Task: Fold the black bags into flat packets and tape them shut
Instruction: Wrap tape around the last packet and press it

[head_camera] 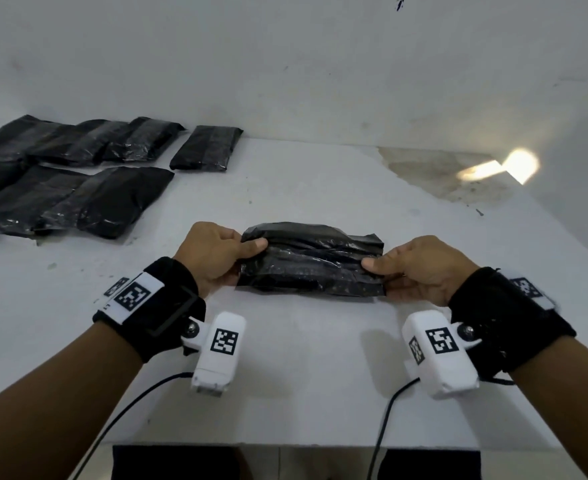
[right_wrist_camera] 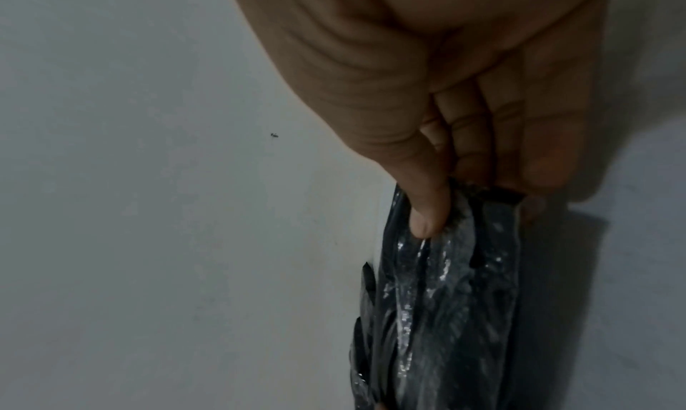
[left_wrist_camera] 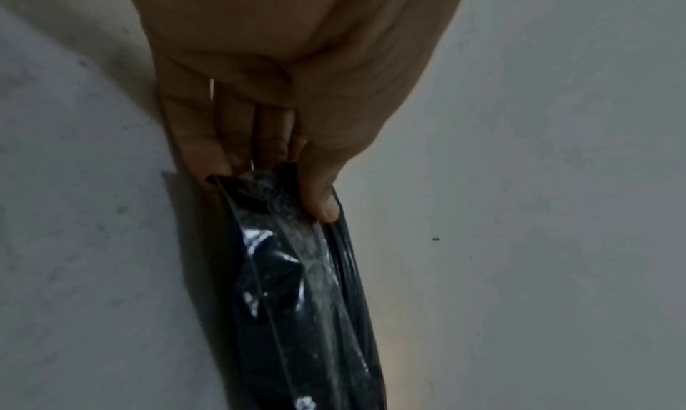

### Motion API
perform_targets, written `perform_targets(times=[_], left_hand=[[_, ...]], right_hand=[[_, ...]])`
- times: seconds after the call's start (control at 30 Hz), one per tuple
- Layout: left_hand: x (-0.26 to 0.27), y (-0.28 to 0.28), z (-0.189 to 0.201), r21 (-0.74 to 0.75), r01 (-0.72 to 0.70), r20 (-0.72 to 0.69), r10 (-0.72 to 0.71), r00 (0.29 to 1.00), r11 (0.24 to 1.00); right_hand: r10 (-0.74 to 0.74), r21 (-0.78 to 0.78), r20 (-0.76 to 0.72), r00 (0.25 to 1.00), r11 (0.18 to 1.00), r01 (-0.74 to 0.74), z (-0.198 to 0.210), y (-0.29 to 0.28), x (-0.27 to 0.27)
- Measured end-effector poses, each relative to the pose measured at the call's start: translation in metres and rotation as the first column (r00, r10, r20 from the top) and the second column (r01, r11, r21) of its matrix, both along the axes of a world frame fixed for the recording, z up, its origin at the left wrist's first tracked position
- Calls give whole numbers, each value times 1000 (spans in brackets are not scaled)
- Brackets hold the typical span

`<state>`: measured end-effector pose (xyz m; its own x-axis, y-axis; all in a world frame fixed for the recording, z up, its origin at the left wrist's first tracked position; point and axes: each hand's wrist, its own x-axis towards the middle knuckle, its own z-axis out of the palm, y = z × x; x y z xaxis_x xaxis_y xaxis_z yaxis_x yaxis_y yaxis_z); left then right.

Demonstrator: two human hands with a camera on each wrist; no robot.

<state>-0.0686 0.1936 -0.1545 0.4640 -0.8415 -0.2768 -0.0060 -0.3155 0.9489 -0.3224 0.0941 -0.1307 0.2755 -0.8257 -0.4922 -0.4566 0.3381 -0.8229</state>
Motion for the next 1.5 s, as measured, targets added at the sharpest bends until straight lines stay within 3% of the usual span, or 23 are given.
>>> perform_targets(times=[0.17,0.57,1.0,1.33,1.5], left_hand=[[4,5,-1,-12,3,-55,-4,998,1000],[2,22,0,108,39,-73,-31,997,993],[1,16,2,142,59,-65,-50,997,988],[-9,15,4,91,-6,-97,15,995,996],[-3,18,3,163,75,-53,-67,996,984]], right_hand=[[-69,105,122,990,993,56,-7,5,0],[-213,56,245,946,977,205,-23,5,-4],[-156,51,239,958,988,149,-21,2,-6],[-230,58,325,918,973,223,-24,5,-6],[-115,32,273,955,993,110,-19,8,-7]])
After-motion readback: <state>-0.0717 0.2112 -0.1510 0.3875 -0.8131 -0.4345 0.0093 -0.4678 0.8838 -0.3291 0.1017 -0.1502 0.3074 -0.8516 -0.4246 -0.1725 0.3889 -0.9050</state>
